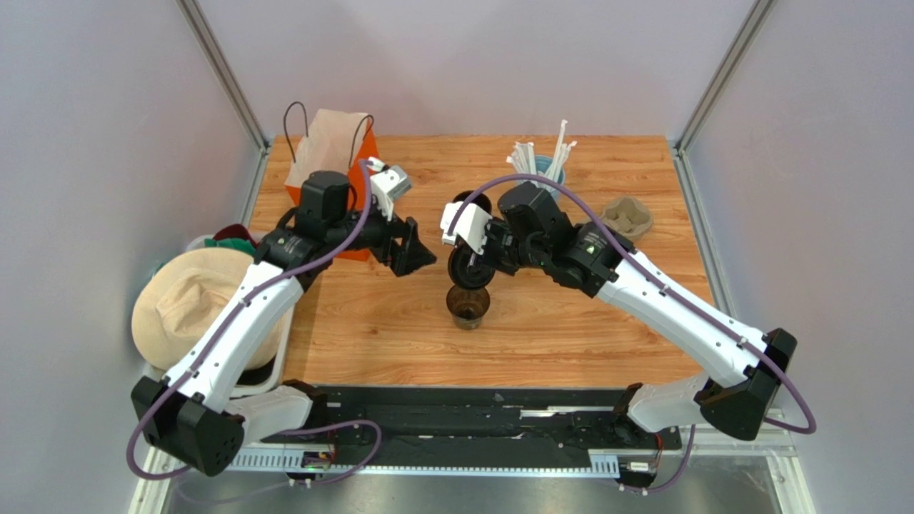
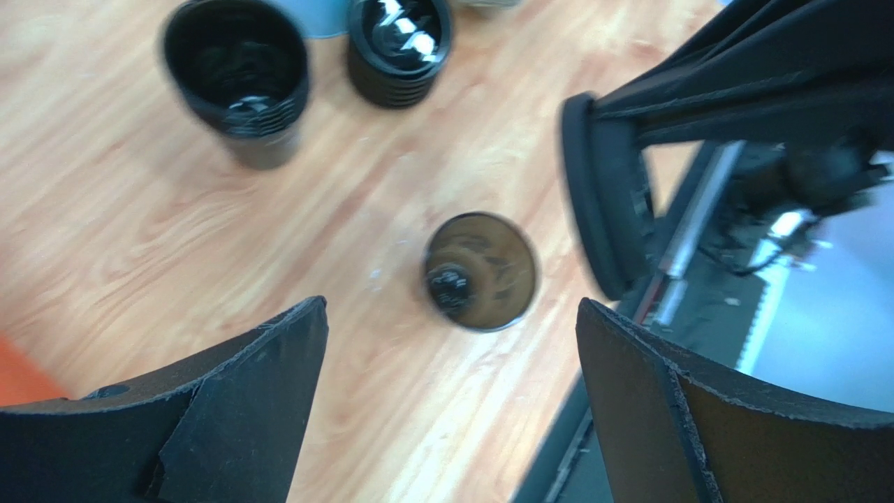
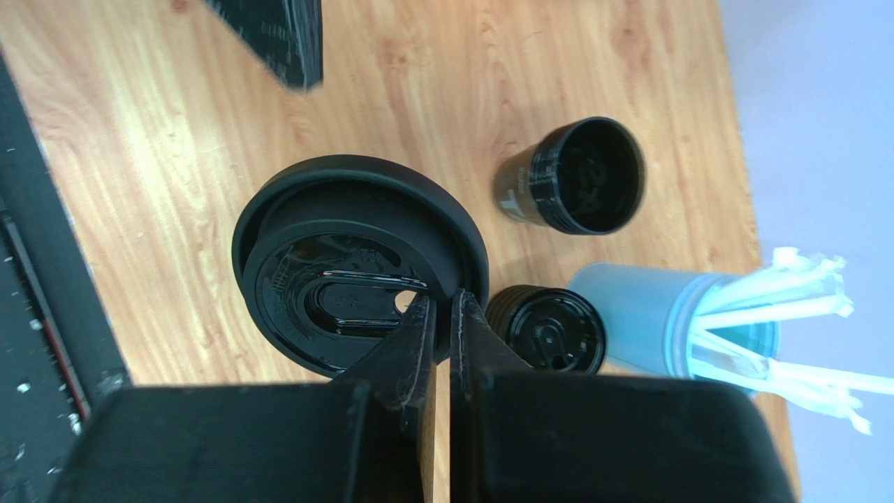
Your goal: Pack the takeout coffee
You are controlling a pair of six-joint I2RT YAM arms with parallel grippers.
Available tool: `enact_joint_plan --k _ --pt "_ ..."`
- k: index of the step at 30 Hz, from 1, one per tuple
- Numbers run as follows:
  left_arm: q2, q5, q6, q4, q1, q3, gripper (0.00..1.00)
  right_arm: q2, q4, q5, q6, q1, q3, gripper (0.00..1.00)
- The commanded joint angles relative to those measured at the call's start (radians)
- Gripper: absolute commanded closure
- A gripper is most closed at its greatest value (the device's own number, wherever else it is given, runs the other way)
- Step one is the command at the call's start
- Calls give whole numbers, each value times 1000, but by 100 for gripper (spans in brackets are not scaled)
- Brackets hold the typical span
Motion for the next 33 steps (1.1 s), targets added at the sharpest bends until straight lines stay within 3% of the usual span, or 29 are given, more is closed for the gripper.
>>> enact_joint_plan --k 1,7,13,23,33 --pt "-73 -73 81 156 60 -88 3 36 -61 -119 9 -48 59 100" --pt "-108 -212 235 190 64 -131 2 123 -134 -197 78 -129 96 100" --pt "-167 -289 262 291 64 -244 1 177 -153 -218 144 -146 49 99" --pt "-250 -214 304 273 64 -293 1 227 -176 -214 109 -160 64 98" --pt "-270 -130 379 233 65 -307 19 370 -242 -251 69 -157 205 98"
